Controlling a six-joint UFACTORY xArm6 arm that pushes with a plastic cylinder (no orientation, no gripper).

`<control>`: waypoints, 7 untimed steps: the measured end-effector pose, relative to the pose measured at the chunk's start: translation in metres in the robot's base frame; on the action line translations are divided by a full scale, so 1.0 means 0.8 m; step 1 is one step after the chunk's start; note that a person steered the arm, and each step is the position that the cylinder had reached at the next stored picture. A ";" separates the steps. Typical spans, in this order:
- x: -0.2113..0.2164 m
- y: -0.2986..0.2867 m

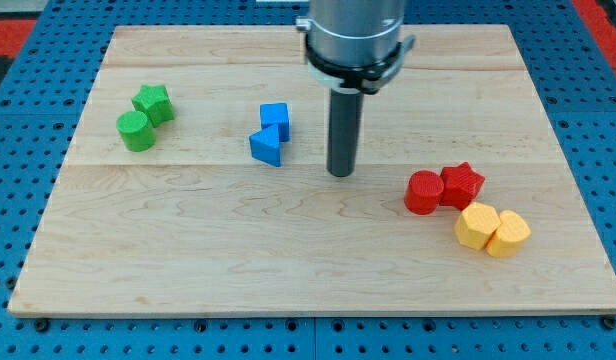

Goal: Move blue triangle along with blue cube a bit up

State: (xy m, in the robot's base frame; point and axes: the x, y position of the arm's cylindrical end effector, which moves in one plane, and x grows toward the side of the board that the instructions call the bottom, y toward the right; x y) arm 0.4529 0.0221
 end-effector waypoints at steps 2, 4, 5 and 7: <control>0.001 -0.111; -0.013 -0.131; -0.032 -0.088; -0.047 -0.165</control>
